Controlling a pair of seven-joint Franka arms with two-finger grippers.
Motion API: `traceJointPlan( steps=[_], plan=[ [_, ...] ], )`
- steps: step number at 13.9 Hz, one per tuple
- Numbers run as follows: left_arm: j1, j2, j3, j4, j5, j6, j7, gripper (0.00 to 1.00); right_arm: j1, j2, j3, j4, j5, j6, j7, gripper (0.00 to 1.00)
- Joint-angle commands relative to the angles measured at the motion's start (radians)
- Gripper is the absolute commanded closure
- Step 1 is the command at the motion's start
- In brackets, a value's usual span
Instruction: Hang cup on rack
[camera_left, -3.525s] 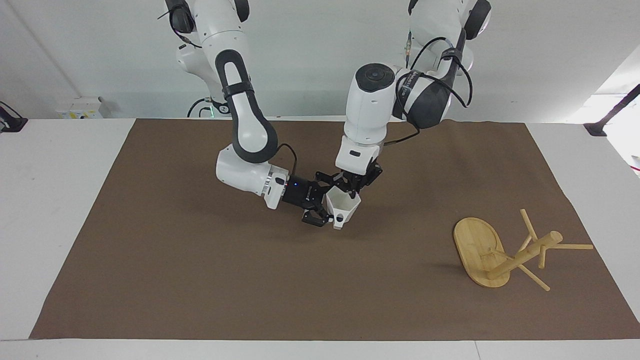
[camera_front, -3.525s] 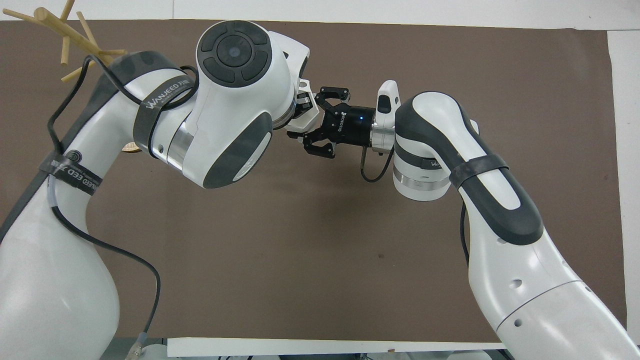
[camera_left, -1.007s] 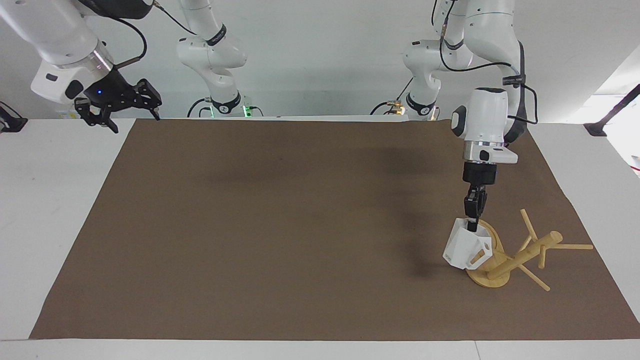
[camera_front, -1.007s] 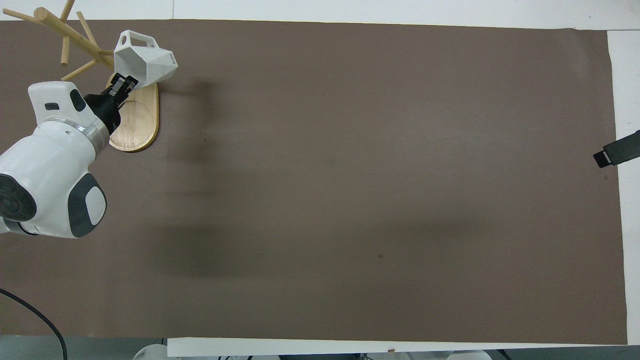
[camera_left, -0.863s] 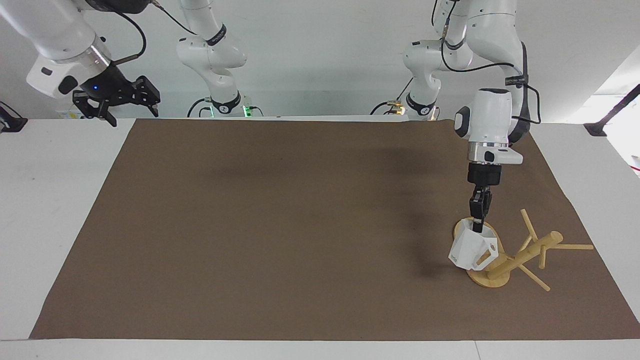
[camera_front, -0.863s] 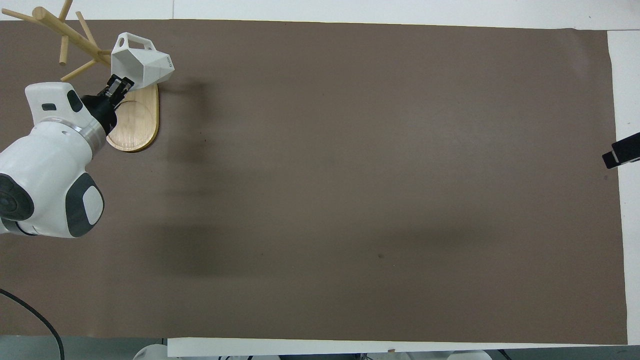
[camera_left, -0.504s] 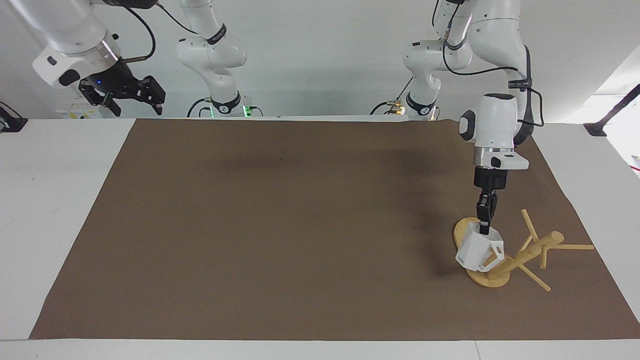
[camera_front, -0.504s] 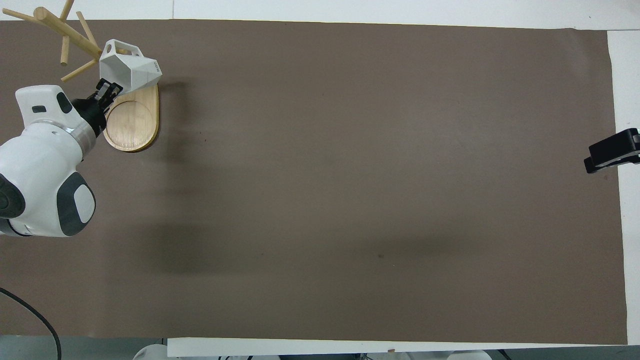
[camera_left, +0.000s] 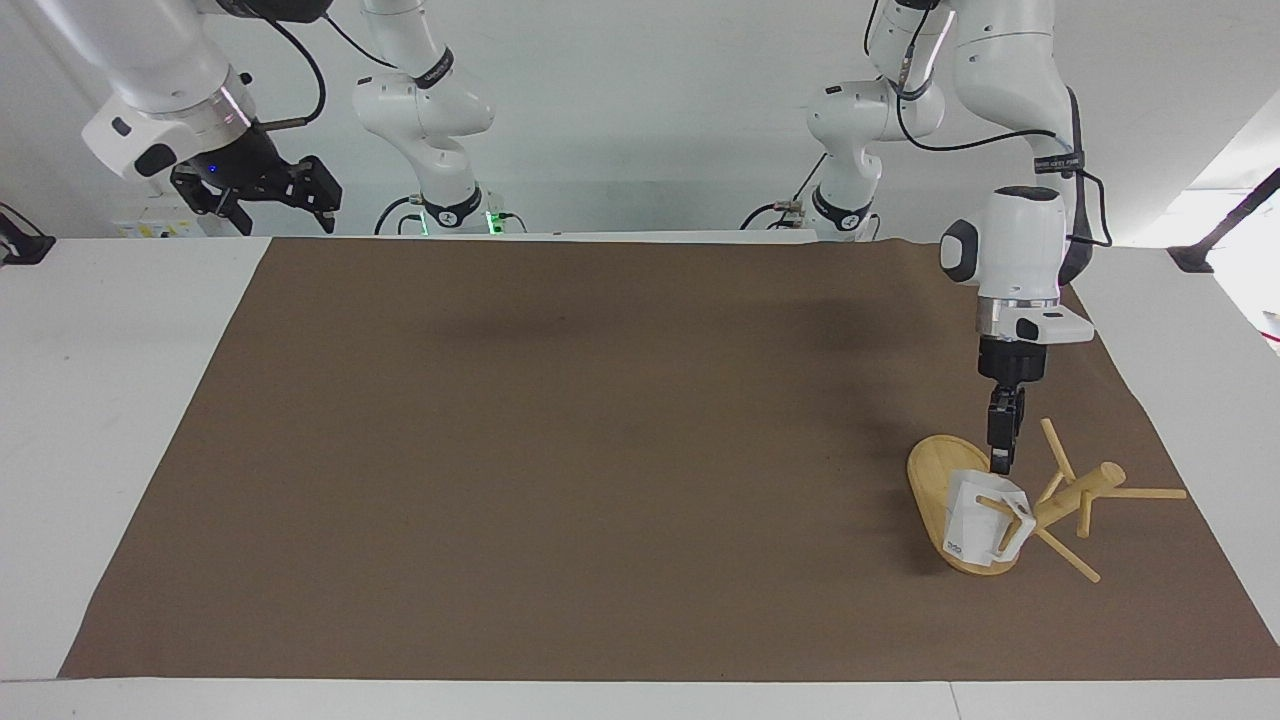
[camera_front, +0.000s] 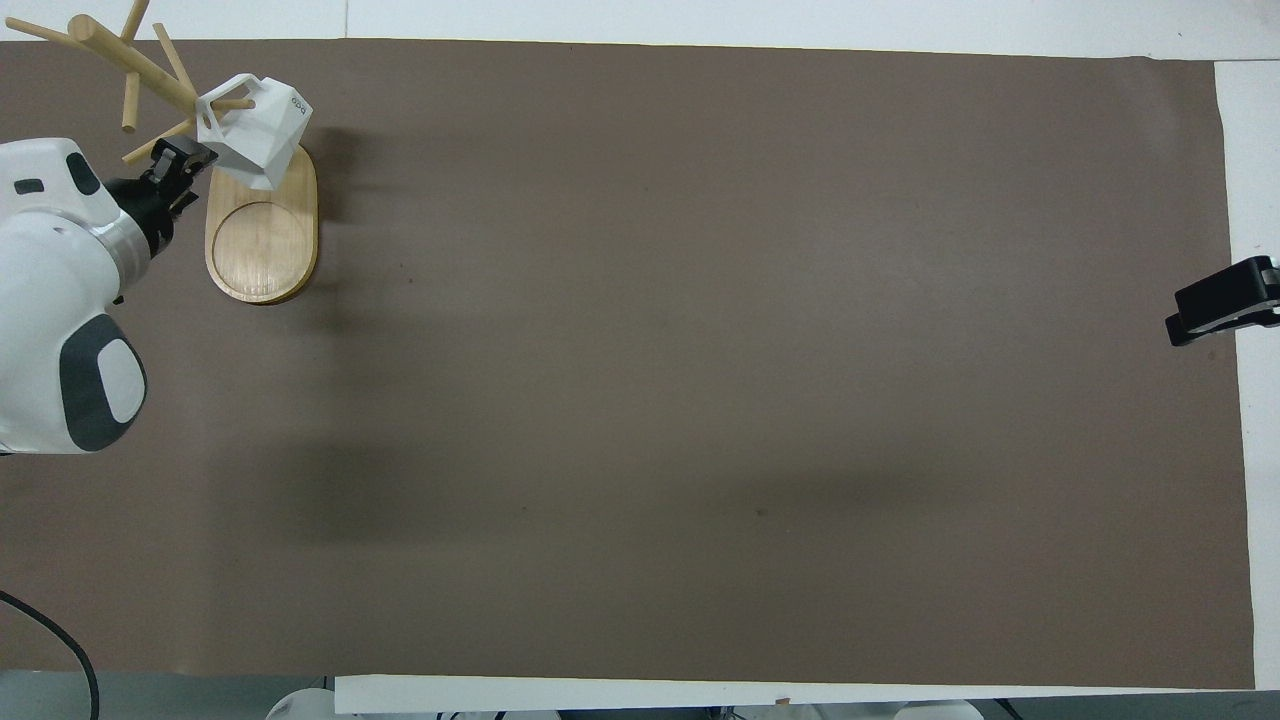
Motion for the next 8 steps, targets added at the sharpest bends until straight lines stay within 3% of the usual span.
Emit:
traceJointPlan(
  steps=[1, 3, 6, 8],
  plan=[
    [0.012, -0.044, -0.005, 0.150, 0.012, -0.351, 0.120, 0.00, -0.003, -0.021, 0.003, -0.032, -0.009, 0.010, 0.013, 0.00],
    [0.016, -0.041, -0.003, 0.284, 0.008, -0.632, 0.308, 0.00, -0.006, -0.024, 0.003, -0.034, -0.009, 0.010, 0.008, 0.00],
    [0.044, -0.044, -0.003, 0.365, 0.000, -0.837, 0.526, 0.00, -0.006, -0.024, 0.003, -0.034, -0.008, 0.010, 0.008, 0.00],
    [0.038, -0.029, -0.003, 0.481, -0.005, -1.031, 0.679, 0.00, 0.002, -0.024, 0.003, -0.035, -0.008, 0.010, 0.008, 0.00]
  ],
)
